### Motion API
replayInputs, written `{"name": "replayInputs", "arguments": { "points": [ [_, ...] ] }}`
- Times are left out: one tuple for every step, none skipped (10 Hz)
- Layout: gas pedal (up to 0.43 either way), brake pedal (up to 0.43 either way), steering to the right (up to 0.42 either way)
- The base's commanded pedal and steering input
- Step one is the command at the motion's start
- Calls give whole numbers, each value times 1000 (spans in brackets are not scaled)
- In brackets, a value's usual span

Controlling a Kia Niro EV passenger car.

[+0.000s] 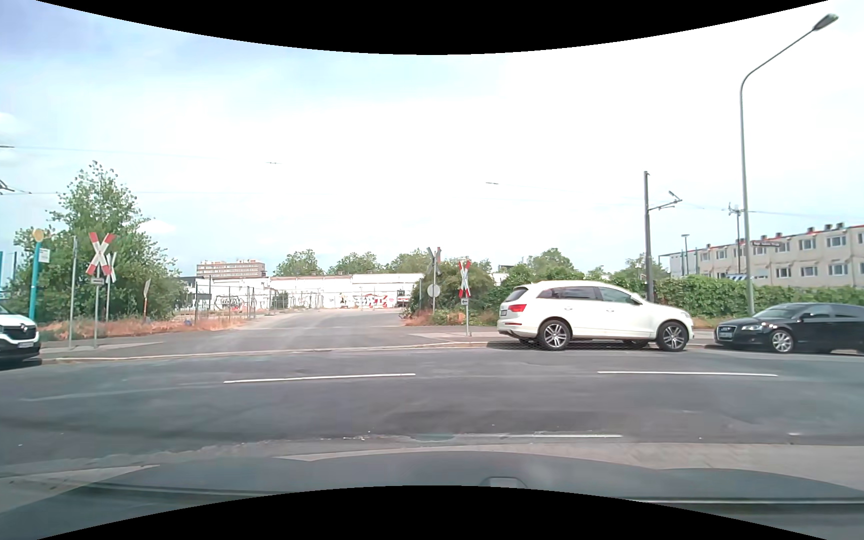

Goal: Follow the waypoints while adhering to traffic rules and regulations

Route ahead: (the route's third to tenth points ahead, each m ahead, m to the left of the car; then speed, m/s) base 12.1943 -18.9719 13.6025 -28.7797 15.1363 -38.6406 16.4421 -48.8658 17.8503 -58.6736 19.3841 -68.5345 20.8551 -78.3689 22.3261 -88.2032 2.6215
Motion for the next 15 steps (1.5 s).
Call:
{"name": "replayInputs", "arguments": {
  "points": [
    [0, 0, 293],
    [0, 0, 307],
    [0, 0, 327],
    [0, 0, 343],
    [47, 0, 355],
    [79, 0, 371],
    [98, 0, 386],
    [98, 0, 400],
    [98, 0, 411],
    [98, 0, 427],
    [98, 0, 449],
    [110, 0, 468],
    [110, 0, 500],
    [110, 0, 530],
    [110, 0, 554]
  ]
}}
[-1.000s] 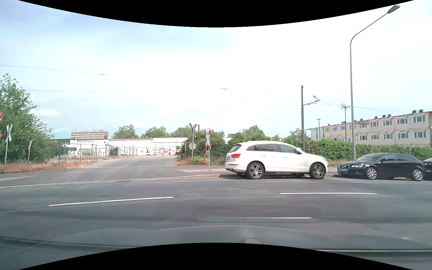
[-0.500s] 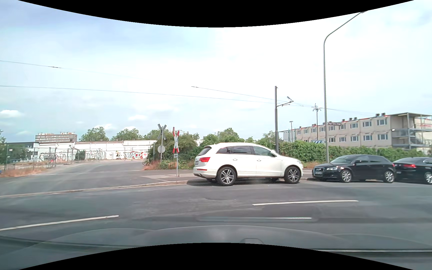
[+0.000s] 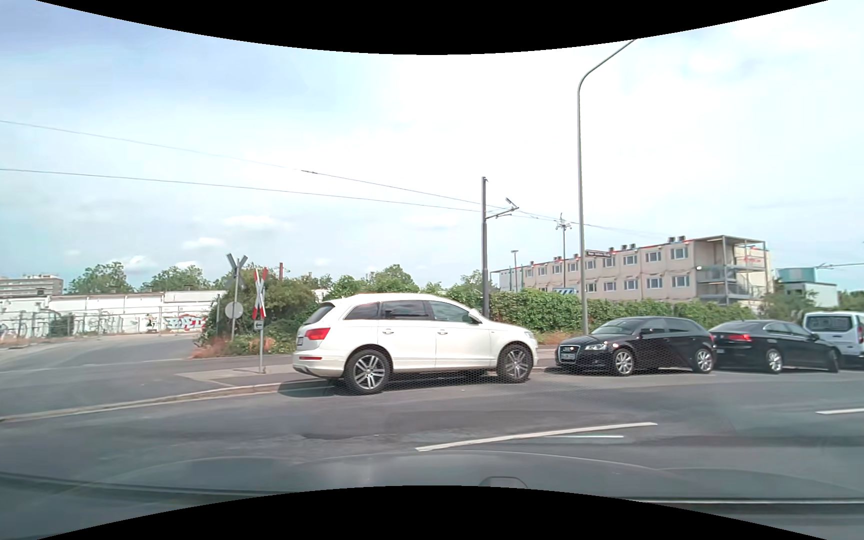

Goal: Follow the waypoints while adhering to traffic rules and regulations

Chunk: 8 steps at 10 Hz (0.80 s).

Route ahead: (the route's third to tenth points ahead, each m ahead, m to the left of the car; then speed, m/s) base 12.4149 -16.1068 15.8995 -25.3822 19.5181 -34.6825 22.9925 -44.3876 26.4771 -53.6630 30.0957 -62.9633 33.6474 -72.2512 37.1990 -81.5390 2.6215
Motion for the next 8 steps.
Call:
{"name": "replayInputs", "arguments": {
  "points": [
    [118, 0, 572],
    [118, 0, 584],
    [130, 0, 588],
    [130, 0, 590],
    [130, 0, 589],
    [130, 0, 587],
    [130, 0, 589],
    [130, 0, 594]
  ]
}}
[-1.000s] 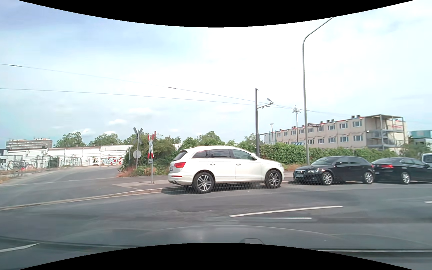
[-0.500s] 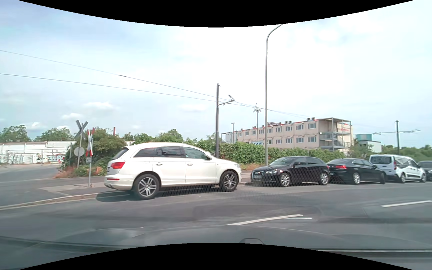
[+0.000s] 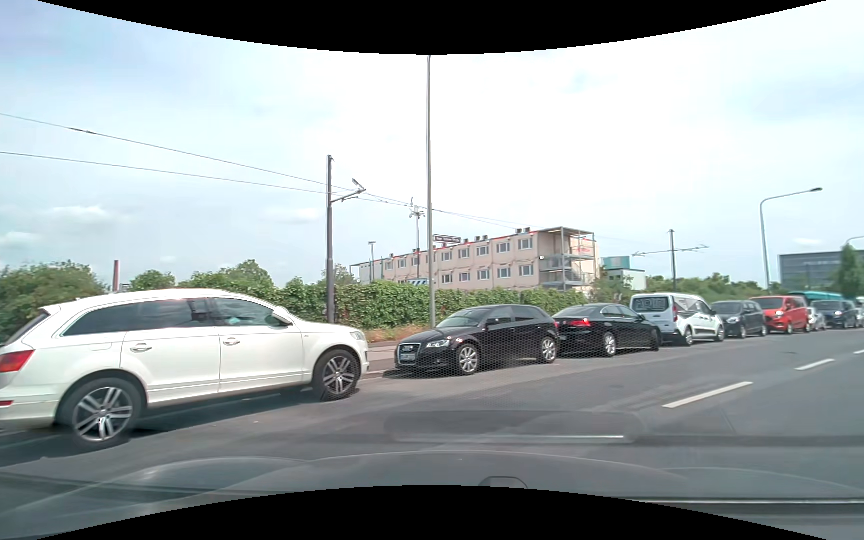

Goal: Follow the waypoints while adhering to traffic rules and regulations

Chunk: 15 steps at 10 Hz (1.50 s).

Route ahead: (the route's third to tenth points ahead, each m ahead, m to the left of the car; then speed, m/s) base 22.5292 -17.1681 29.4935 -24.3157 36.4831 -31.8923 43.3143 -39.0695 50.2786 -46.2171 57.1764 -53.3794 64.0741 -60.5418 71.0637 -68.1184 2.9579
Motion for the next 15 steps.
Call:
{"name": "replayInputs", "arguments": {
  "points": [
    [138, 0, 603],
    [177, 0, 609],
    [177, 0, 613],
    [177, 0, 615],
    [220, 0, 616],
    [220, 0, 616],
    [220, 0, 616],
    [220, 0, 613],
    [220, 0, 602],
    [220, 0, 579],
    [220, 0, 538],
    [228, 0, 470],
    [228, 0, 406],
    [228, 0, 330],
    [240, 0, 268]
  ]
}}
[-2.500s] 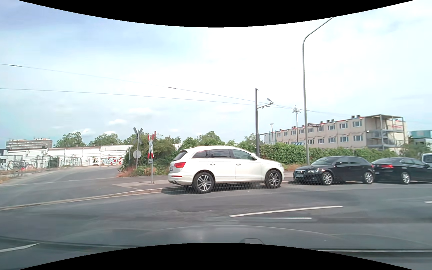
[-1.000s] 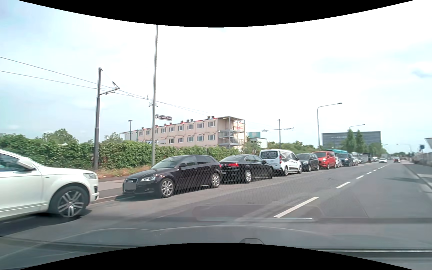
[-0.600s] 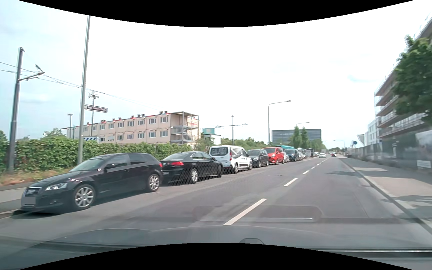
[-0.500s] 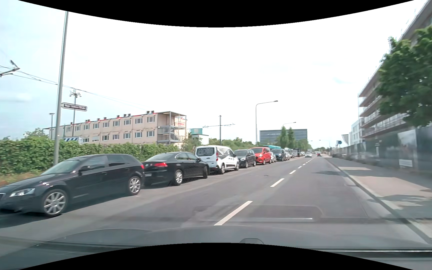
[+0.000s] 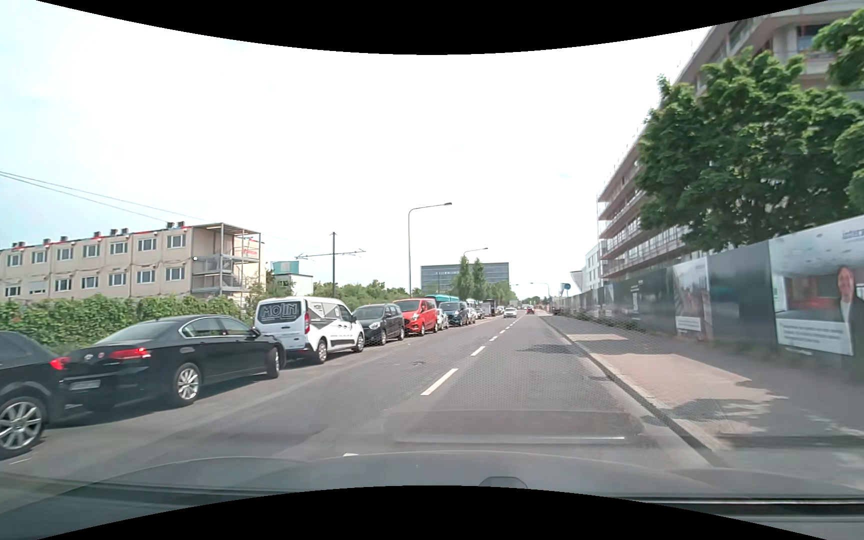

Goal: Follow the waypoints while adhering to traffic rules and regulations

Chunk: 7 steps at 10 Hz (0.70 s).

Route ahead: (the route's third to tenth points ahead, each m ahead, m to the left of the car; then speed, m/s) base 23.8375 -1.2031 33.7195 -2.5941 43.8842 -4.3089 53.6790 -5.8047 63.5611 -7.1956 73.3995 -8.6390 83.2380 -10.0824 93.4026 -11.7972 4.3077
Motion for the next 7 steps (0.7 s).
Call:
{"name": "replayInputs", "arguments": {
  "points": [
    [240, 0, 231],
    [240, 0, 188],
    [240, 0, 146],
    [240, 0, 112],
    [240, 0, 77],
    [240, 0, 56],
    [240, 0, 42]
  ]
}}
